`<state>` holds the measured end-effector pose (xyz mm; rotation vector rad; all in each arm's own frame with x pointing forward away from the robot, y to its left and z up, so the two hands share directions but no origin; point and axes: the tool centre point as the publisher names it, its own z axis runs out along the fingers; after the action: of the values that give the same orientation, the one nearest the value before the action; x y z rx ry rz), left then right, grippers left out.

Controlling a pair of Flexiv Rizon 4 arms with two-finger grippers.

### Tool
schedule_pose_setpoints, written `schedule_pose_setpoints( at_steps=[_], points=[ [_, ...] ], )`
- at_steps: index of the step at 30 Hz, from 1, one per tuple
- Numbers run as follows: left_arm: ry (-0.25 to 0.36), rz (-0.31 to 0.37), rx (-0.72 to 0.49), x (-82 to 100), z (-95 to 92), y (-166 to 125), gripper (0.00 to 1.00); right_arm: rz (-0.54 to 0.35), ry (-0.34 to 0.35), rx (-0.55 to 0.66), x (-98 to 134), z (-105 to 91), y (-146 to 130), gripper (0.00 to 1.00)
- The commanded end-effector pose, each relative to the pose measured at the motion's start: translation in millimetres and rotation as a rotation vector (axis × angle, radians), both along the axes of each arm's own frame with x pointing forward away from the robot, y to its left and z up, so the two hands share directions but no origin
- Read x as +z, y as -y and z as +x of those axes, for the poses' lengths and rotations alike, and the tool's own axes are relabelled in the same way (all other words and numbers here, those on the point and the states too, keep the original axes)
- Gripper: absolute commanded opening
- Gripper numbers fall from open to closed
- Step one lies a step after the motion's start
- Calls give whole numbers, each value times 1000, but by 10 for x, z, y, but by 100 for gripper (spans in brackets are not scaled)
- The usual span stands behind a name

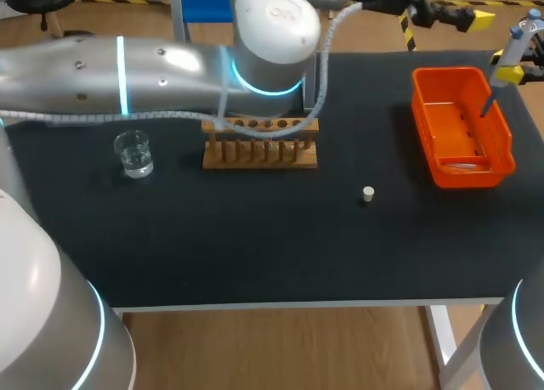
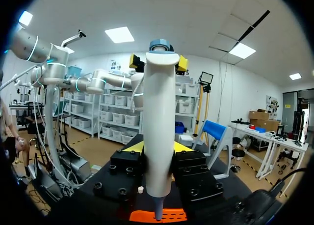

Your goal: Invert the test tube, pick up the pipette, mount the tip to pipette, aspirate from beaker and dispense into the tube, eject the tip, return the pipette, and cap with the stopper.

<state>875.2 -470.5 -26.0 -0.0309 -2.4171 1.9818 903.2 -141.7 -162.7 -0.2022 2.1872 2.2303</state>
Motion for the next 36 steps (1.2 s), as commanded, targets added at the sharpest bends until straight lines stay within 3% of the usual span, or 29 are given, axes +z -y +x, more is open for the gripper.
schedule_pose_setpoints(
  at_steps=[1,17,36],
  points=[
    [-3,-281,11,-49,-138,-321,100,-4,0,1,10,-1,8,0],
    [-18,-321,152,-373,-631,-1083,100,-4,0,1,10,-1,8,0],
    [0,-383,205,-679,-762,-1830,100,-4,0,1,10,-1,8,0]
  ],
)
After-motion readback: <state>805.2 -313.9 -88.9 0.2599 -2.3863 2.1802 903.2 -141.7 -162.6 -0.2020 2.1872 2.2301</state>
